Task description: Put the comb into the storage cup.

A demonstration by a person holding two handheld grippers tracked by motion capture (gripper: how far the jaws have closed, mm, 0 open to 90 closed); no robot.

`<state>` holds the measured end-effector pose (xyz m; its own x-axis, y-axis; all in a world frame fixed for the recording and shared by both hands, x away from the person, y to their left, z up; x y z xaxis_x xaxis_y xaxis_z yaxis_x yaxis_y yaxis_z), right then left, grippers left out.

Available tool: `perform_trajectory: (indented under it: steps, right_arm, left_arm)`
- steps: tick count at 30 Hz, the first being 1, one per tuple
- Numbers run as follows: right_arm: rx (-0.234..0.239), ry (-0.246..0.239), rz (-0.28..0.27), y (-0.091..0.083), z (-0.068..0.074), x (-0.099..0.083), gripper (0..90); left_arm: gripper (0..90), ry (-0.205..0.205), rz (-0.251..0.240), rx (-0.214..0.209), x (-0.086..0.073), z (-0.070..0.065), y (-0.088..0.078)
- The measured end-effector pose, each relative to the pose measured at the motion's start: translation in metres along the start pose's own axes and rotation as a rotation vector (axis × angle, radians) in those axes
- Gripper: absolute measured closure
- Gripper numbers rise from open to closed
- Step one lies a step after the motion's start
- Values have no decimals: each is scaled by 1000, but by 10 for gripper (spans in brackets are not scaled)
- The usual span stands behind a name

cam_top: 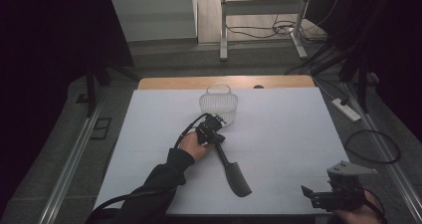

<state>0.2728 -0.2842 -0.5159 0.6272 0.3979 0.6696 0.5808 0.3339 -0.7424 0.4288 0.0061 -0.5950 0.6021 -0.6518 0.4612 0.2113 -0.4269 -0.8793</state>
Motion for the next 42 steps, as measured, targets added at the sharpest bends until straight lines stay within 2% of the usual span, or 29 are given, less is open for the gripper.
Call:
perform_trajectory:
  steps: [8, 24, 32, 42]
  right_arm:
    - [-1, -3, -4, 0, 1, 0, 16]
    - [1, -6, -8, -1, 1, 1, 19]
    - [2, -10, -9, 0, 1, 1, 20]
    - [4, -17, -8, 0, 2, 2, 23]
  left_arm:
    - [886, -34, 8, 3, -16, 3, -7]
    - [886, -73, 34, 12, -53, 5, -25]
    - [886, -99, 27, -10, -69, -2, -34]
    - [886, -122, 24, -41, -82, -22, -39]
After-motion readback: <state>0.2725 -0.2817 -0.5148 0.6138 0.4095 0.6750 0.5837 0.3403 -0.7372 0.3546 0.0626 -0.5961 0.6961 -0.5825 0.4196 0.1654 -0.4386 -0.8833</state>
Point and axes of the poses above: each handheld gripper's, and its own axes: y roughly forward along the jaws, x roughly out of its top, z roughly to its left, the point moved 10 cm from there along y, roughly forward along the jaws, and after that the axes turned 1 degree about -y, right-handed, at the moved point
